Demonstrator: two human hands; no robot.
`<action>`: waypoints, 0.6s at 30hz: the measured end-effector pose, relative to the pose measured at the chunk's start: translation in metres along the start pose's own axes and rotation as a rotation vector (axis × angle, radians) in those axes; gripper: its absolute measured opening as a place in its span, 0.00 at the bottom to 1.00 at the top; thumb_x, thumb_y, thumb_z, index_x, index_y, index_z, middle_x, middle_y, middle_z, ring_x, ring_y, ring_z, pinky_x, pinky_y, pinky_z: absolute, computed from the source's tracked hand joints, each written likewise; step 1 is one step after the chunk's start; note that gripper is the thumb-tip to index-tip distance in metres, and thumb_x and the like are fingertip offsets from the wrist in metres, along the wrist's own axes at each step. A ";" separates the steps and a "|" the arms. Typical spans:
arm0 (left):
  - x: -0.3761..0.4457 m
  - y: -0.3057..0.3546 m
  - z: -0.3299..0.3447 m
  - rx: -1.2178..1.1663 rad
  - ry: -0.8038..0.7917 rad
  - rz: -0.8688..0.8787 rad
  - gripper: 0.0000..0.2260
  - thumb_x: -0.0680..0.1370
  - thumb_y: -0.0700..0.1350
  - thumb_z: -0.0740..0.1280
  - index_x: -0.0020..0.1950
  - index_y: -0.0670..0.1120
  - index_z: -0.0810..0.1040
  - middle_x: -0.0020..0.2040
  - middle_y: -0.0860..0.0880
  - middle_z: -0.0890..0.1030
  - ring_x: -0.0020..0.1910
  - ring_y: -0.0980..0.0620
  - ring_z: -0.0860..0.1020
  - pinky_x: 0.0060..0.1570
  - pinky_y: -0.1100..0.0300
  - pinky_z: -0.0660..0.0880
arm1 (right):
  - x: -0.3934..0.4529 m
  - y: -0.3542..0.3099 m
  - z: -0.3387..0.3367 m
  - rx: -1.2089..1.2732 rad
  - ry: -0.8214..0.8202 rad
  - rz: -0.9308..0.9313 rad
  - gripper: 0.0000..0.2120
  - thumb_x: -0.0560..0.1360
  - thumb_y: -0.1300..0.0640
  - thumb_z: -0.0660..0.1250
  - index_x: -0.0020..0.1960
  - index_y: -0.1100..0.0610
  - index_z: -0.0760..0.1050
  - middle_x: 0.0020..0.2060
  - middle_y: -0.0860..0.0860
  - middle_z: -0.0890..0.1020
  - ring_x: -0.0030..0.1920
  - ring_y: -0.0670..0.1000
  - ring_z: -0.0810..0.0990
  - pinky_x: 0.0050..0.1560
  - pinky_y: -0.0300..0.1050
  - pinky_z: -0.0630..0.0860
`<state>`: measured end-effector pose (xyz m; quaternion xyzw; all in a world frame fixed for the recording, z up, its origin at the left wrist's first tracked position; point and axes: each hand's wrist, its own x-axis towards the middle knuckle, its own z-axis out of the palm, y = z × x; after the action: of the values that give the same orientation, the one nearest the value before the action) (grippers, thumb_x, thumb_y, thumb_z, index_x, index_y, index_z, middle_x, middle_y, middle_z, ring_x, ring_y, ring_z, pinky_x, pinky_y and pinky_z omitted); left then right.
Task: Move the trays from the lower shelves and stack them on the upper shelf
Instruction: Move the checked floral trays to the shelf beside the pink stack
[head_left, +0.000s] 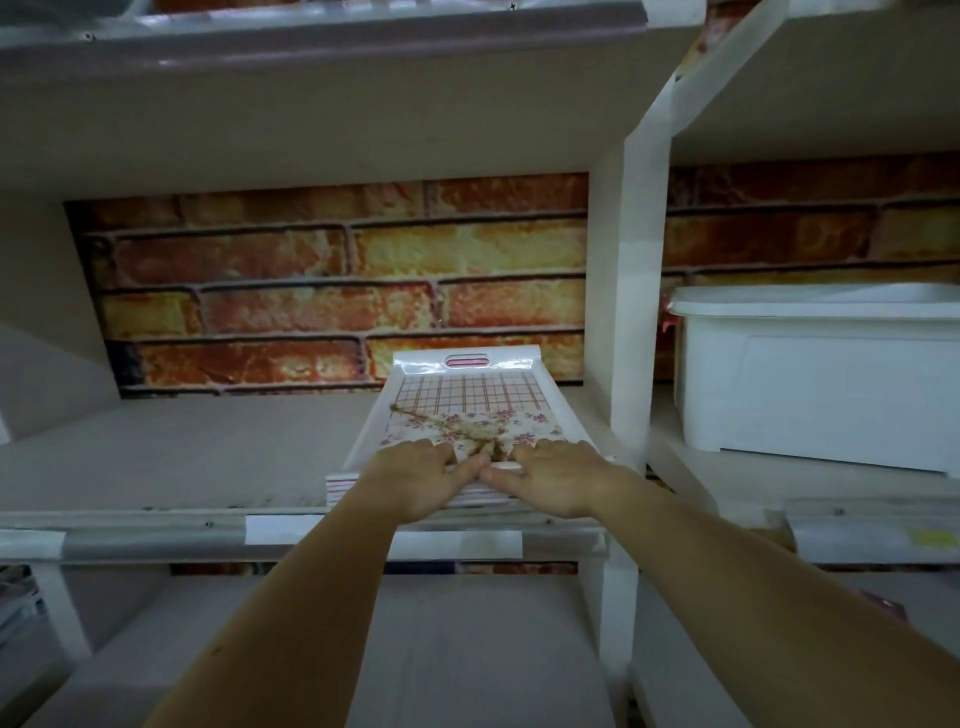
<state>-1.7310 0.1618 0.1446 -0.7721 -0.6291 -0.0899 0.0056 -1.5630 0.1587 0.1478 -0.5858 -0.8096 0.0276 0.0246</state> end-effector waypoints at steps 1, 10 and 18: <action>-0.001 0.002 -0.001 0.011 0.000 0.000 0.28 0.79 0.64 0.45 0.58 0.47 0.75 0.57 0.46 0.78 0.56 0.48 0.75 0.54 0.56 0.69 | 0.000 0.000 0.000 0.013 0.007 0.000 0.35 0.77 0.32 0.42 0.74 0.52 0.61 0.70 0.53 0.69 0.68 0.54 0.69 0.62 0.47 0.65; 0.001 0.005 -0.003 -0.160 0.192 -0.075 0.24 0.80 0.60 0.50 0.61 0.46 0.74 0.60 0.44 0.78 0.59 0.45 0.75 0.60 0.50 0.71 | 0.000 -0.005 -0.005 0.124 0.090 0.030 0.29 0.81 0.38 0.43 0.69 0.53 0.69 0.66 0.54 0.74 0.66 0.55 0.71 0.65 0.52 0.66; -0.004 0.017 -0.026 -0.204 0.297 -0.072 0.21 0.81 0.57 0.51 0.63 0.45 0.73 0.57 0.45 0.80 0.59 0.45 0.76 0.54 0.55 0.69 | -0.005 -0.011 -0.019 0.136 0.236 0.002 0.28 0.81 0.40 0.45 0.54 0.56 0.77 0.53 0.54 0.80 0.57 0.56 0.75 0.58 0.52 0.68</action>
<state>-1.7183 0.1512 0.1710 -0.7239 -0.6362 -0.2665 0.0169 -1.5700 0.1507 0.1672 -0.5829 -0.7967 0.0136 0.1593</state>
